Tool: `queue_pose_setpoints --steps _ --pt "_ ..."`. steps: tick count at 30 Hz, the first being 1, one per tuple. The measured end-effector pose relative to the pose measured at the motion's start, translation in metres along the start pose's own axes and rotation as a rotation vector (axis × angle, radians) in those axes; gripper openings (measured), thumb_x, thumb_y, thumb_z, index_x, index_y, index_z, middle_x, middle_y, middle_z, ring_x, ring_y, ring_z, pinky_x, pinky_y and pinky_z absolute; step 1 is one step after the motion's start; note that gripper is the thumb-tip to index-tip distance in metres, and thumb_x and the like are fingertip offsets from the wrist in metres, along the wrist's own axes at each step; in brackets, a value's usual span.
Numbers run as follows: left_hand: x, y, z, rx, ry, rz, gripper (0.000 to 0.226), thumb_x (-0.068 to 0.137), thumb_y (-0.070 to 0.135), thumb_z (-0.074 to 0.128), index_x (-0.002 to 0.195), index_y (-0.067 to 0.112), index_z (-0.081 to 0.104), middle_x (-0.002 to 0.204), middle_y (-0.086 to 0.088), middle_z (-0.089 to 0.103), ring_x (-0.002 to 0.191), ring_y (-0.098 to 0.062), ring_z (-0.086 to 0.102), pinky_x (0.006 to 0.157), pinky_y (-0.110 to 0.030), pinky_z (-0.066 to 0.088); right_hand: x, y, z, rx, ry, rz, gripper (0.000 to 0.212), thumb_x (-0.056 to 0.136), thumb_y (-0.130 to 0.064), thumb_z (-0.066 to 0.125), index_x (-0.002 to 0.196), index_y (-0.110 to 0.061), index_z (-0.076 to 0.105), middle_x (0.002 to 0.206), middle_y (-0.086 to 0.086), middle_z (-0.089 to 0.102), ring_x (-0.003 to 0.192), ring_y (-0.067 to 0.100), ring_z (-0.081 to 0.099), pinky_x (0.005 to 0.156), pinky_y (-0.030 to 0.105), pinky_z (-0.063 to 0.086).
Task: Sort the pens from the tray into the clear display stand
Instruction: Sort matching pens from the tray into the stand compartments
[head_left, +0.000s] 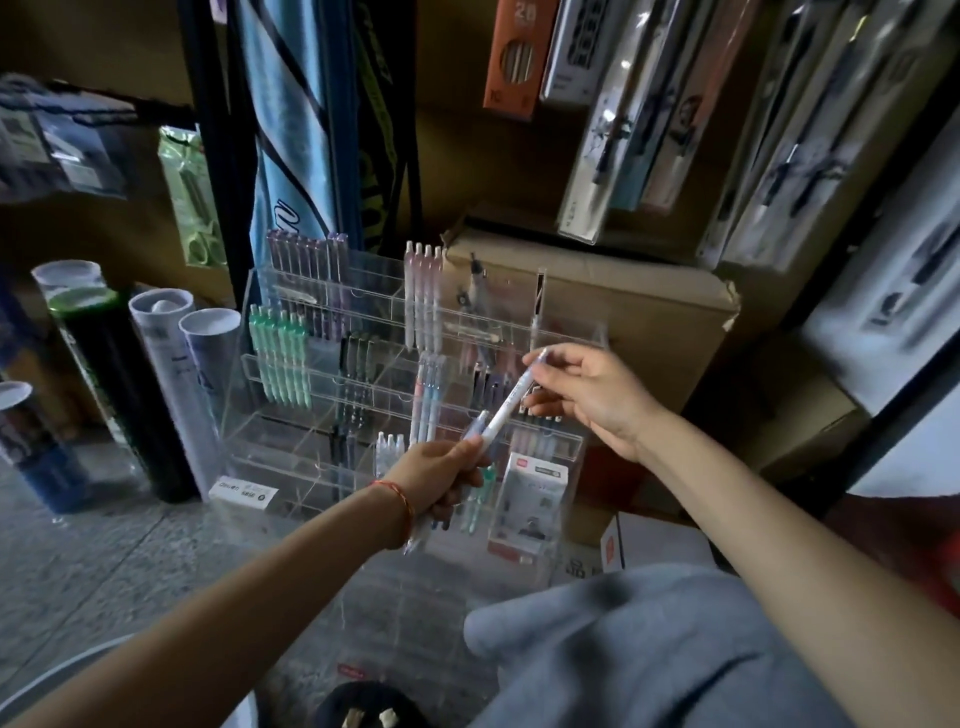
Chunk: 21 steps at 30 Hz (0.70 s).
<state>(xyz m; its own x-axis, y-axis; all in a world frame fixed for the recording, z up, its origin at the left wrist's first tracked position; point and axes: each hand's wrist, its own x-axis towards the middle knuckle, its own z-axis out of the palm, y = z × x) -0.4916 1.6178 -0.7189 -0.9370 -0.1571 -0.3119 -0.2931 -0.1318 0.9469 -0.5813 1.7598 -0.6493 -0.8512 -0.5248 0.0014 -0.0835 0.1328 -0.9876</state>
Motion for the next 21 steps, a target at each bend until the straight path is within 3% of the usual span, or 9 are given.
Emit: queue_pose_setpoints --steps 5,7,10,12,16,18,21 --pt "0.017 -0.012 -0.011 -0.046 0.255 -0.099 0.033 0.098 0.026 0.040 0.075 0.010 0.057 0.058 -0.001 0.056 0.034 -0.007 0.031 0.033 -0.010 0.022 0.010 0.011 -0.003 -0.103 0.151 -0.133 0.007 0.088 -0.001 0.058 0.093 0.003 0.060 0.069 0.011 0.060 0.048 0.006 0.059 0.052 0.016 0.053" --pt "0.023 -0.004 -0.031 -0.138 0.354 -0.085 0.032 0.097 0.017 0.035 0.075 0.008 0.056 0.060 -0.004 0.053 0.038 -0.010 0.030 0.034 -0.010 0.022 0.017 0.008 0.012 -0.115 0.114 -0.183 0.005 0.087 0.000 0.058 0.092 0.002 0.060 0.070 0.010 0.061 0.049 0.005 0.060 0.052 0.017 0.054" --pt "0.031 0.010 -0.069 -0.301 0.504 0.030 0.029 0.092 0.004 0.034 0.071 0.005 0.055 0.046 -0.002 0.052 0.028 -0.007 0.034 0.033 -0.008 0.022 0.034 0.004 0.047 -0.196 0.017 -0.254 0.006 0.087 -0.003 0.059 0.091 0.002 0.060 0.074 0.009 0.061 0.059 0.013 0.062 0.058 0.023 0.056" --pt "0.032 0.015 -0.090 -0.358 0.580 0.093 0.028 0.092 0.002 0.036 0.072 0.007 0.054 0.041 0.001 0.054 0.032 -0.006 0.041 0.034 -0.011 0.028 0.043 0.003 0.071 -0.239 -0.028 -0.282 0.010 0.088 -0.005 0.059 0.092 0.004 0.061 0.074 0.008 0.061 0.063 0.018 0.062 0.062 0.030 0.057" --pt "0.030 0.014 -0.115 -0.227 0.629 0.211 0.020 0.094 0.008 0.049 0.078 0.007 0.061 0.067 -0.003 0.061 0.059 -0.011 0.054 0.047 -0.014 0.045 0.063 0.000 0.104 -0.305 -0.018 -0.315 0.006 0.087 -0.011 0.062 0.087 -0.005 0.060 0.076 0.004 0.065 0.067 0.024 0.067 0.071 0.046 0.058" --pt "0.031 0.012 -0.123 -0.141 0.650 0.282 0.016 0.090 0.007 0.054 0.076 0.005 0.062 0.070 -0.004 0.062 0.065 -0.014 0.056 0.057 -0.019 0.047 0.076 -0.002 0.117 -0.290 0.014 -0.323 0.006 0.088 -0.012 0.061 0.086 -0.007 0.058 0.076 0.004 0.064 0.071 0.026 0.068 0.072 0.048 0.057" --pt "0.038 0.007 -0.137 -0.072 0.725 0.375 0.004 0.086 0.003 0.059 0.088 0.001 0.061 0.073 -0.004 0.062 0.066 -0.010 0.057 0.051 -0.008 0.046 0.092 -0.001 0.141 -0.290 0.043 -0.349 0.011 0.089 -0.014 0.060 0.081 -0.013 0.052 0.081 0.008 0.064 0.076 0.030 0.067 0.072 0.049 0.056"
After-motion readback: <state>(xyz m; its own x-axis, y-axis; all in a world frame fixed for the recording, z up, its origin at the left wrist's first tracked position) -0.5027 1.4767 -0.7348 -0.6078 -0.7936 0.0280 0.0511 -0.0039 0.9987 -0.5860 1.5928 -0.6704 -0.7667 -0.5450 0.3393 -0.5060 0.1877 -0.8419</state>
